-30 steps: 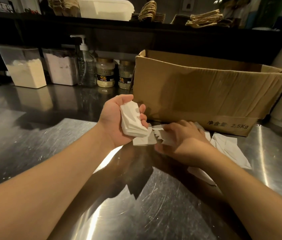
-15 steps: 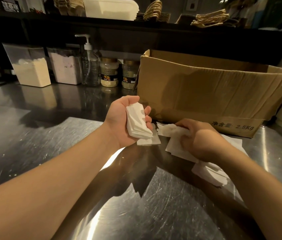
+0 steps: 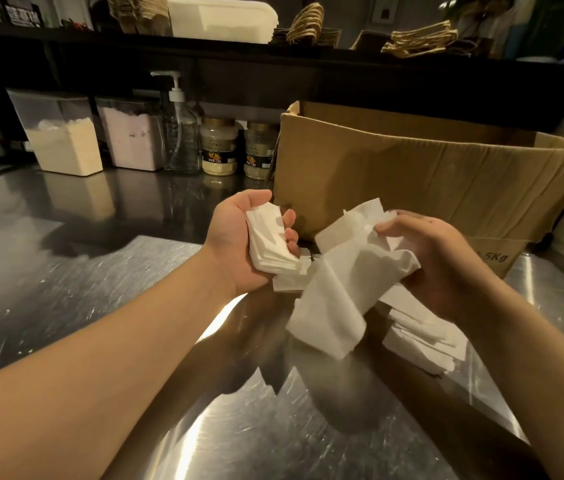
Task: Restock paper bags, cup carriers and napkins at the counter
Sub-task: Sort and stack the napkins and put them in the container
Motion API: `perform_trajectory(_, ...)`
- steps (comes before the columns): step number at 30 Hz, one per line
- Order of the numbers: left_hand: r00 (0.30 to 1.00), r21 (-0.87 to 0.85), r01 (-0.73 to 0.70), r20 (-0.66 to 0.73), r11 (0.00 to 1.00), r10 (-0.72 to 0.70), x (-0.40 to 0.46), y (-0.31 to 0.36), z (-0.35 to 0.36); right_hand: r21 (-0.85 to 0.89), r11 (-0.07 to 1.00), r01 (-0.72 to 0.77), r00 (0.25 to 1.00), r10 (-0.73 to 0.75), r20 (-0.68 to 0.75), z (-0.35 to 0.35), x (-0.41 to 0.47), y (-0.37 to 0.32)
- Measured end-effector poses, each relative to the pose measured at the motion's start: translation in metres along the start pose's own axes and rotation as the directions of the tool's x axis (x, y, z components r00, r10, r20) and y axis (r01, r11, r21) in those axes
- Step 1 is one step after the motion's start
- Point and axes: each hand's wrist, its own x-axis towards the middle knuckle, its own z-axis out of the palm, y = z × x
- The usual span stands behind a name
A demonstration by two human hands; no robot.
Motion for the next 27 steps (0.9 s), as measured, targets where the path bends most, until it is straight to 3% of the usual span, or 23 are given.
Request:
perform_trajectory(3,1.000,-0.015,-0.029,0.000,0.999,0.029,0.000,0.000,0.000,-0.051,0.990,-0.130,0.990,0.132,0.047,-0.003,0.001,0.001)
perform_trajectory(5,0.999,-0.006,-0.041,-0.014,0.999,0.041,0.000,0.000,0.000,-0.244,0.958,-0.150,0.989,0.144,-0.042,0.000,0.003,0.004)
perform_trajectory(7,0.999,-0.003,-0.042,-0.026,0.999,0.042,0.000,-0.001,-0.001,-0.313,0.935,-0.167,0.983,0.134,-0.126,0.001,0.005,0.006)
perform_trajectory(9,0.999,-0.001,-0.030,-0.027,1.000,0.030,0.000,-0.001,0.000,-0.248,0.956,-0.155,0.986,0.135,-0.096,0.000,0.005,0.005)
perform_trajectory(14,0.999,0.079,-0.004,-0.046,0.997,0.007,0.000,-0.002,0.001,0.066,0.995,-0.074,0.989,0.065,0.130,-0.003,-0.006,-0.005)
perform_trajectory(19,0.997,0.213,-0.023,-0.062,0.977,0.036,-0.001,-0.001,0.005,0.295,0.951,-0.091,0.891,-0.055,0.451,-0.008,-0.013,-0.008)
perform_trajectory(21,0.998,0.252,0.054,0.012,0.966,-0.059,-0.005,-0.004,0.008,0.286,0.954,-0.088,0.865,-0.069,0.496,-0.008,-0.012,-0.006)
perform_trajectory(24,0.979,0.400,0.178,0.018,0.899,-0.202,-0.007,-0.012,0.009,0.125,0.992,0.020,0.890,-0.074,0.450,-0.004,-0.009,-0.003)
perform_trajectory(27,0.966,0.475,0.202,0.045,0.856,-0.253,-0.005,-0.020,0.008,-0.009,0.994,0.106,0.919,-0.095,0.382,0.003,-0.007,0.000)
